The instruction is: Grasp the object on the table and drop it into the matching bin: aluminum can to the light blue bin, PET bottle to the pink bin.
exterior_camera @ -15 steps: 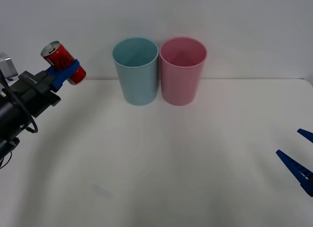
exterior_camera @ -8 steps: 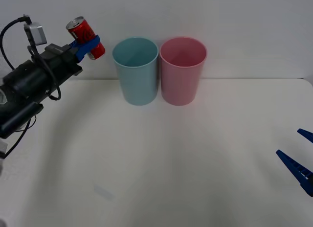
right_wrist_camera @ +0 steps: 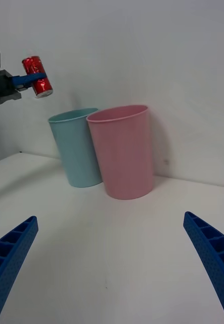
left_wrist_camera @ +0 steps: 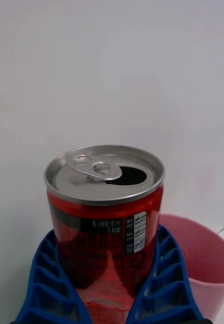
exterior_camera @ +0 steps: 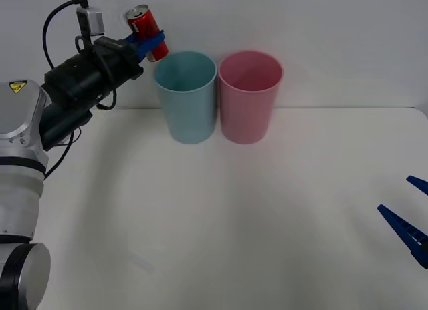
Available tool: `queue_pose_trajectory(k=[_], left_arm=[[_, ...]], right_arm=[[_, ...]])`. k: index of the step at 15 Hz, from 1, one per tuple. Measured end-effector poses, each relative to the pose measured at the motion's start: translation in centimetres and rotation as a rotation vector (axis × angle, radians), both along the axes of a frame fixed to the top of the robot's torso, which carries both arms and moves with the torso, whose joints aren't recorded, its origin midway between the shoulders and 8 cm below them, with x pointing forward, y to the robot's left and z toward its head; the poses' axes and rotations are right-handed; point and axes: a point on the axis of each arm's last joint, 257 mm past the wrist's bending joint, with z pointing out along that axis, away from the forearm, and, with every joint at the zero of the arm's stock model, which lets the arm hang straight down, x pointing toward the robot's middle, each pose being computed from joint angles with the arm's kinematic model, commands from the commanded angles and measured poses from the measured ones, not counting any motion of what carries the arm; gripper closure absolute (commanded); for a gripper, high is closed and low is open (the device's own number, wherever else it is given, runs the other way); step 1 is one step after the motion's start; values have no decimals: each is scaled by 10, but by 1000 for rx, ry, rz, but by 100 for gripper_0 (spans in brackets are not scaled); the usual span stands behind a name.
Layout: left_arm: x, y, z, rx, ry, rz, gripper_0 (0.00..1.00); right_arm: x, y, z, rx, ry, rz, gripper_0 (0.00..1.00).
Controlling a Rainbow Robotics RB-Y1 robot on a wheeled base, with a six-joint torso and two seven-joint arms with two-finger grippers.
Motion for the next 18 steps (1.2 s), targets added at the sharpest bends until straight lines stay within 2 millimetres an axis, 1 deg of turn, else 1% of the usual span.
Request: queue_pose_trajectory(k=[3, 6, 8, 11, 12, 13, 14, 15, 18], left_arm=[[20, -20, -2, 61, -18, 23, 96], [38, -33, 1, 105, -13, 38, 96], [45, -40, 4, 121, -11, 42, 95], [47, -47, 4, 123, -9, 46, 95], [47, -49, 2, 127, -8, 46, 91], [47, -50, 2, 130, -8, 47, 79], [47, -50, 2, 129, -8, 47, 41], [47, -51, 2, 126, -8, 46, 0], [47, -51, 3, 121, -8, 44, 0]], right_arm=[[0, 0, 0, 0, 0, 0, 0], [0, 0, 0, 0, 0, 0, 0], [0, 0, 0, 0, 0, 0, 0], [0, 0, 0, 0, 0, 0, 0], [0, 0, 0, 0, 0, 0, 0], [0, 0, 0, 0, 0, 0, 0], [0, 0, 0, 0, 0, 0, 0], [0, 0, 0, 0, 0, 0, 0], [0, 0, 0, 0, 0, 0, 0]])
